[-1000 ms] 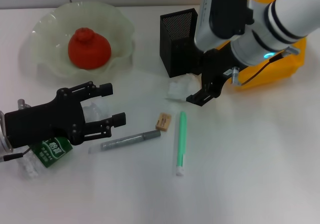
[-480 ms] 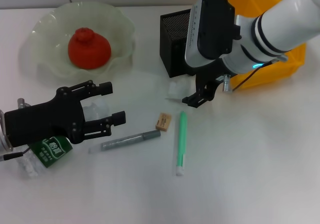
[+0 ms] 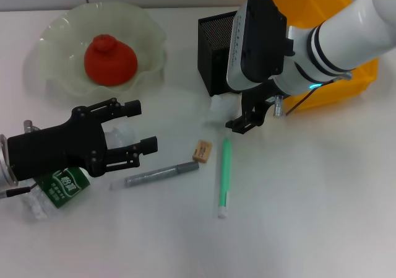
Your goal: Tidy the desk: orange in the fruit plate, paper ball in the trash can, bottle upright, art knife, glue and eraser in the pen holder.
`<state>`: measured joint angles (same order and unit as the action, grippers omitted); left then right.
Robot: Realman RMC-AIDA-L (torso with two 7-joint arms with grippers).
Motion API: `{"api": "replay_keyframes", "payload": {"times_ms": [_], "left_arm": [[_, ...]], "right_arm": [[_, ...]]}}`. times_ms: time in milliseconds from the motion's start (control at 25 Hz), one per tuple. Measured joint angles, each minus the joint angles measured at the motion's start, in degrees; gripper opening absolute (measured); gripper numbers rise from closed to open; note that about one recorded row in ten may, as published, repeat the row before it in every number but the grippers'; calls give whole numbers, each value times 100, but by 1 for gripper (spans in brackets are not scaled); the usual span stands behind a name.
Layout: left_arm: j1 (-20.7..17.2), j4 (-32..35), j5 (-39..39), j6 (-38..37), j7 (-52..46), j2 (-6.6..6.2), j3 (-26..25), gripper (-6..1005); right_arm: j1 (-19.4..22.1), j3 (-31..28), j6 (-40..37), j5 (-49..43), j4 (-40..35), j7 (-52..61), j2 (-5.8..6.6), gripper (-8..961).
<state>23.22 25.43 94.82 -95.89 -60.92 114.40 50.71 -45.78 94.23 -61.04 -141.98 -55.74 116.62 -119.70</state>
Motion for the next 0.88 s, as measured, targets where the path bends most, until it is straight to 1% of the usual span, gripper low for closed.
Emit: {"api": "replay_keyframes", "payload": {"times_ms": [440,640,720,760,880], "left_arm": [[9,-3,8,2,-8,4,-74,803],[9,2,7,2,-8,4,-74,803],[2,1,4,-16,-8,4,-72,803],[2,1,4,-16,-8,4,-72,803],[-15,5,1,-30,-8,-1,-104,803]], "right_arm": [[76,43,54,-6,-48,9,0,663],[179,-9,-12,18,-234,7,0,479],[379,-145,-187,108,-580,7,0,465],[379,-145,-187,108,-580,7,0,459],[646,-466,-525,444,-995,-110,18,445]]}}
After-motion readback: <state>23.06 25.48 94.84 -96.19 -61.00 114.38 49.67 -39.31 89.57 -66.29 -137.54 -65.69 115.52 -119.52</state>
